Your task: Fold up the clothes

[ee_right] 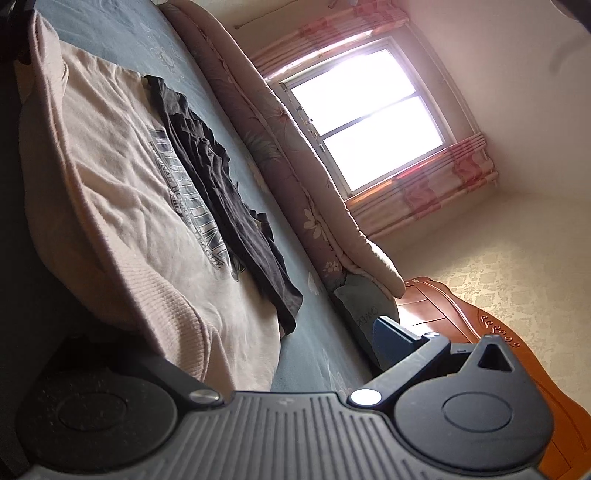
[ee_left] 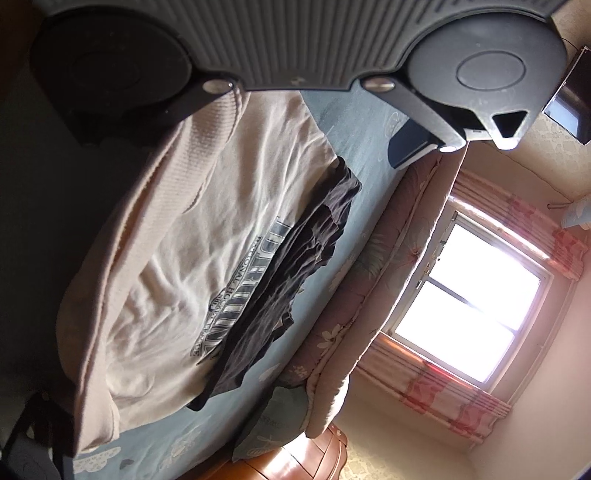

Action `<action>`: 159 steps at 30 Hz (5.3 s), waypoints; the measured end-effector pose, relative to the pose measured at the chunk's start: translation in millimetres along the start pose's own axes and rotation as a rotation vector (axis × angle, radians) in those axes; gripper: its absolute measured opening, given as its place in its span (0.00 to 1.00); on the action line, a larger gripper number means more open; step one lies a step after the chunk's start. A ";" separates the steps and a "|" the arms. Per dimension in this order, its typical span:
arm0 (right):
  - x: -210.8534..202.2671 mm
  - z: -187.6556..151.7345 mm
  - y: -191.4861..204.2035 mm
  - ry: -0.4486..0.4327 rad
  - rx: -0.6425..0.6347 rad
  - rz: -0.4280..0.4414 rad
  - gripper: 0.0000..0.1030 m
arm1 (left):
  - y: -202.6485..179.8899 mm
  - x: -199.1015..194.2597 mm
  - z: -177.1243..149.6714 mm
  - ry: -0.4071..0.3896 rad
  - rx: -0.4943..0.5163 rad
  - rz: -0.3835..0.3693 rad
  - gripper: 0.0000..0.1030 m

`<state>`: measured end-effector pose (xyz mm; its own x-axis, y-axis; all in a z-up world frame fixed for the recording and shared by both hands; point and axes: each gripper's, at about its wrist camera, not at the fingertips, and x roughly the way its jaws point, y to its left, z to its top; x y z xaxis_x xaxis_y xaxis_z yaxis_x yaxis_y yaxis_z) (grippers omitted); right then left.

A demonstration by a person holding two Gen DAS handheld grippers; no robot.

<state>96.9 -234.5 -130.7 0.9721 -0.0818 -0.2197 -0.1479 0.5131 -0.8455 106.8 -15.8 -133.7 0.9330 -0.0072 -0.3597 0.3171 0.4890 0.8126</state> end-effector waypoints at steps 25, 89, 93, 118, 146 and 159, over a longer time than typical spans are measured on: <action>140.6 56.3 -44.7 -0.023 -0.013 -0.059 1.00 | 68.0 128.5 37.7 0.003 -0.032 0.122 1.00; 359.2 71.0 -166.9 -0.028 0.492 0.734 1.00 | 197.9 300.8 74.6 0.063 -0.396 -0.082 0.99; 358.4 64.0 -148.1 0.015 0.416 0.744 1.00 | 184.8 286.4 67.0 0.087 -0.449 -0.246 0.99; 379.8 45.9 -136.4 0.174 0.694 0.866 1.00 | 136.2 295.7 51.2 0.119 -0.888 -0.961 0.99; 337.7 -2.4 -116.1 0.269 0.820 1.012 1.00 | 141.8 324.4 -2.5 0.190 -1.289 -0.910 0.96; 277.5 -25.6 -130.7 0.198 0.961 1.028 1.00 | 142.1 266.9 -16.1 0.223 -1.153 -0.896 0.94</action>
<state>381.4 -346.1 -93.7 0.4561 0.6023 -0.6552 -0.5046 0.7814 0.3671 398.2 65.8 -121.6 0.4251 -0.5955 -0.6816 0.3537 0.8025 -0.4806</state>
